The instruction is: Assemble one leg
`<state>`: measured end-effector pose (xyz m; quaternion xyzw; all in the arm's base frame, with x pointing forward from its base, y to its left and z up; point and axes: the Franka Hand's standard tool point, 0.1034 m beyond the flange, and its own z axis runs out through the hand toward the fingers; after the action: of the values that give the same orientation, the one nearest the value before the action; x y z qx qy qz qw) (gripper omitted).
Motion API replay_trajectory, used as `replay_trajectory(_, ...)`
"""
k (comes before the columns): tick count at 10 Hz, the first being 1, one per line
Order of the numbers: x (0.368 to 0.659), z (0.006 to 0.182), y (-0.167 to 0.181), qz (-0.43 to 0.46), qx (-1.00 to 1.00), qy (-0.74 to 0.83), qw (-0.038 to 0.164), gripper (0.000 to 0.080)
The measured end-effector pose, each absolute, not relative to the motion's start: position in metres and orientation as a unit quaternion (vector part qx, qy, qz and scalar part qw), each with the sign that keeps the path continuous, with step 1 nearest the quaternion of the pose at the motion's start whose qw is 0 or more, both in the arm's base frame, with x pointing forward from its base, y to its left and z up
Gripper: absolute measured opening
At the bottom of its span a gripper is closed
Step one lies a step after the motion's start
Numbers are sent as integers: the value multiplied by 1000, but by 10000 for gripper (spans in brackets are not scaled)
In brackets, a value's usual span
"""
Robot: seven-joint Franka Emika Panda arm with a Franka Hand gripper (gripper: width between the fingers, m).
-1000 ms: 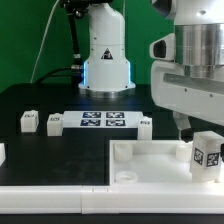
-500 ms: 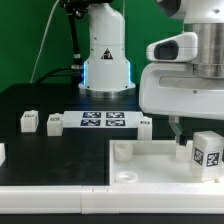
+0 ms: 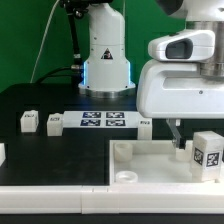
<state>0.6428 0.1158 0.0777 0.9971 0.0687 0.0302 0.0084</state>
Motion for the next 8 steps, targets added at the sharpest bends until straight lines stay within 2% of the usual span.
replay_trajectory(1, 643, 78, 117, 30, 997, 64, 8, 634)
replay_trajectory(3, 643, 78, 117, 31, 999, 44, 7, 290)
replay_trajectory(5, 642, 77, 117, 30, 1000, 9, 4, 290)
replay_trajectory(8, 642, 76, 118, 32, 981, -191, -20, 290)
